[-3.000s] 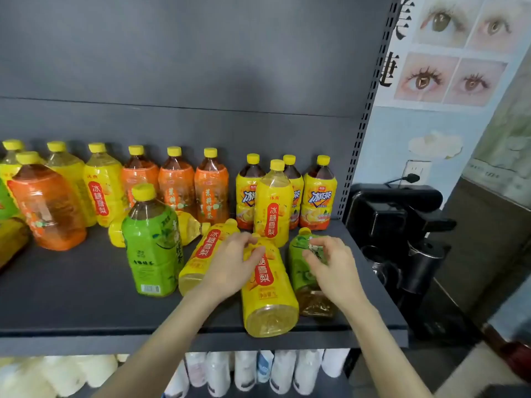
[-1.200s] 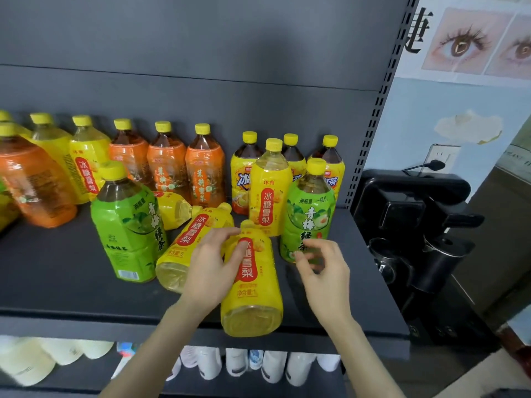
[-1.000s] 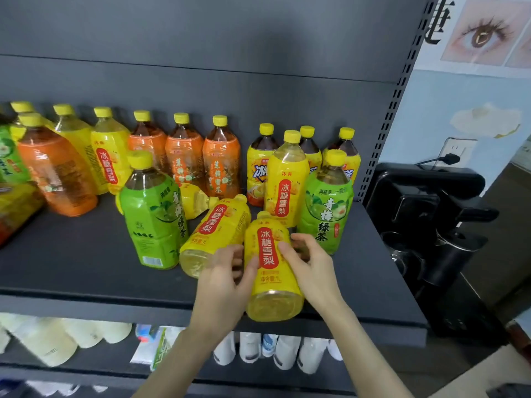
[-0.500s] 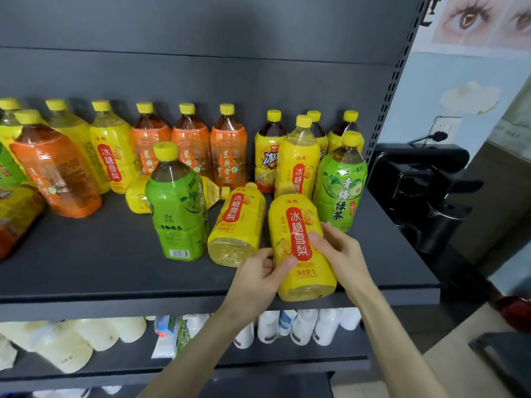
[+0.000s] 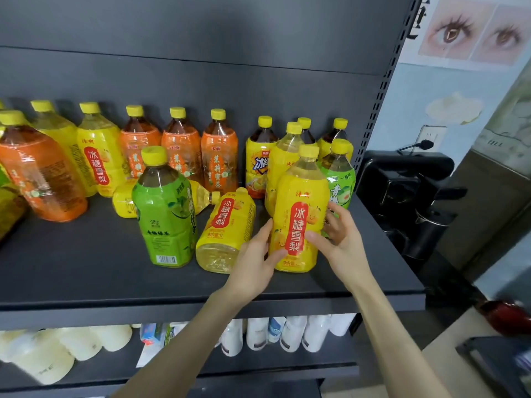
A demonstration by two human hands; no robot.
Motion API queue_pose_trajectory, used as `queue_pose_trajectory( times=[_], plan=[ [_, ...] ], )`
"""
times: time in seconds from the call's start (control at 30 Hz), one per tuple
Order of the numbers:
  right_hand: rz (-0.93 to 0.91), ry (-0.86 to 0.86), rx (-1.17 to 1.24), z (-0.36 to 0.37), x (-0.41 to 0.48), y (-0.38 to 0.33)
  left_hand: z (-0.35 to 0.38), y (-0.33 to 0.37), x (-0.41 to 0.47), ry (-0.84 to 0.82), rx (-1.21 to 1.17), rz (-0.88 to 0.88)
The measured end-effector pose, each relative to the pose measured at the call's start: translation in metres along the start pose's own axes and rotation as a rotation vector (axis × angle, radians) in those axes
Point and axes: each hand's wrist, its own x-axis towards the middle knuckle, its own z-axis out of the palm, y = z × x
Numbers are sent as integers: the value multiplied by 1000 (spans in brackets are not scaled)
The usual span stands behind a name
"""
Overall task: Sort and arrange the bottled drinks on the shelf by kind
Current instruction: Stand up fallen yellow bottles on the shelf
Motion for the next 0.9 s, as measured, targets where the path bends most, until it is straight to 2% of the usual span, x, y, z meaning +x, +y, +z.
queue_pose_trajectory(
  times=[0.13, 0.4, 0.57, 0.67, 0.77, 0.9],
  plan=[
    [-15, 14, -127, 0, 2, 9, 10, -5, 8, 106, 174, 19],
    [-59, 77, -259, 2, 12, 17, 23, -6, 16, 223, 338, 13],
    [-70, 102, -339, 6, 8, 14, 23, 0, 10, 240, 287, -30],
    [-102, 203, -472, 10, -4, 11, 19, 2, -7, 263, 218, -25],
    [-159, 276, -442, 22, -22, 9, 2, -1, -31, 396, 243, -35],
    [-90, 159, -319, 52, -32, 5, -34, -3, -56, 683, 294, 27]
  ],
)
